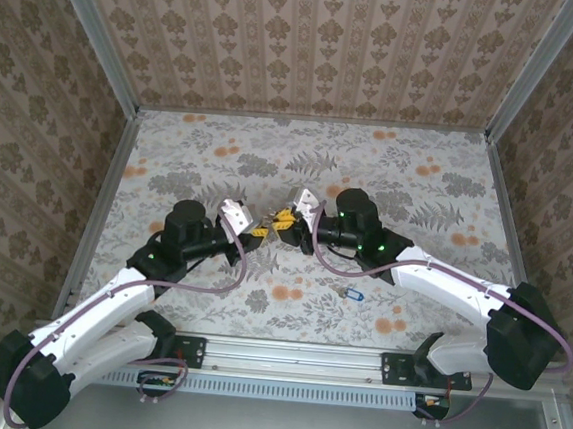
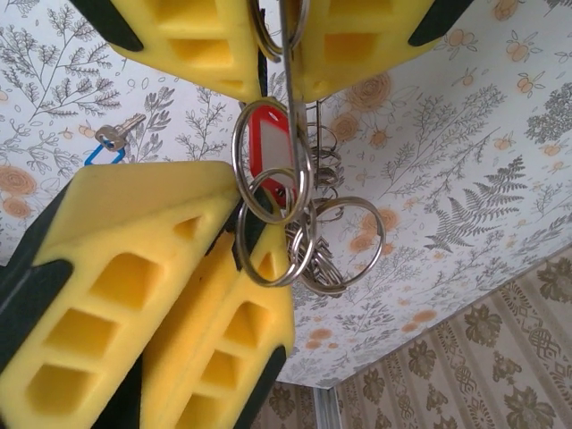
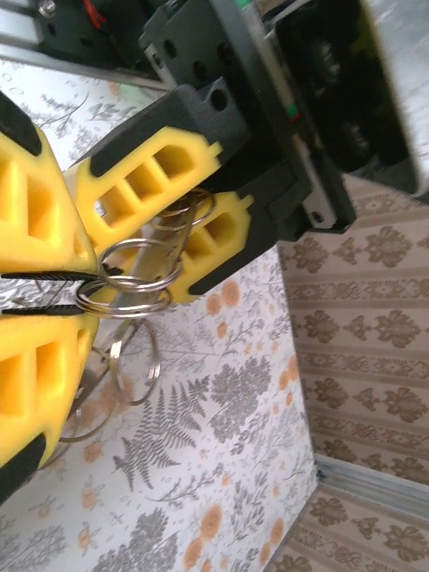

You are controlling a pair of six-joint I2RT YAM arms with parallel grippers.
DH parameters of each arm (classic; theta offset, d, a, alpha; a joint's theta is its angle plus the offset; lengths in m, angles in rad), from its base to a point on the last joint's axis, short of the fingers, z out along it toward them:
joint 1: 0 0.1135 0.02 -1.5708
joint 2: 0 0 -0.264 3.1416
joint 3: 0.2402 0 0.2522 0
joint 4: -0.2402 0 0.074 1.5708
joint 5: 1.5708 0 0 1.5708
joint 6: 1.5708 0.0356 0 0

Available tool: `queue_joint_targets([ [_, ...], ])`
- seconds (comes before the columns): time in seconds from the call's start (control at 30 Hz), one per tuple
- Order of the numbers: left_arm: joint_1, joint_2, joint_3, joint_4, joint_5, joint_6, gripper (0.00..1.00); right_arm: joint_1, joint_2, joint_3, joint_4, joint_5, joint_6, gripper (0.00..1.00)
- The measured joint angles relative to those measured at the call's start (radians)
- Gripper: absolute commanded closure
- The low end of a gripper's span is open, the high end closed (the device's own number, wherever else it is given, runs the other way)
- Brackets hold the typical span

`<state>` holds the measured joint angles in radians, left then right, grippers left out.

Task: Put the keys on the keyring

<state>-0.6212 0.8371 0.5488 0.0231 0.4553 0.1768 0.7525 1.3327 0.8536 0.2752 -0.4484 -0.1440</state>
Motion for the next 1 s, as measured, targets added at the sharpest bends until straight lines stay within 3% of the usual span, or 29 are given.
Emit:
queue_joint_targets([
  [0.13,0.0,0.0,0.0,-0.001,0.0,0.004,1.0,0.0,-0.001,0.0,-0.034,0.022,-0.037,0.87],
  [0.7,0.0,-0.001,-0.019,0.0,0.0,0.027,1.0,0.0,-0.007,0.016,-0.061,0.012,-0.035,0.74],
  [1.0,0.0,-0.001,-0.022,-0.001,0.003,0.051,1.0,0.0,0.002,0.041,-0.077,-0.02,-0.035,0.73],
])
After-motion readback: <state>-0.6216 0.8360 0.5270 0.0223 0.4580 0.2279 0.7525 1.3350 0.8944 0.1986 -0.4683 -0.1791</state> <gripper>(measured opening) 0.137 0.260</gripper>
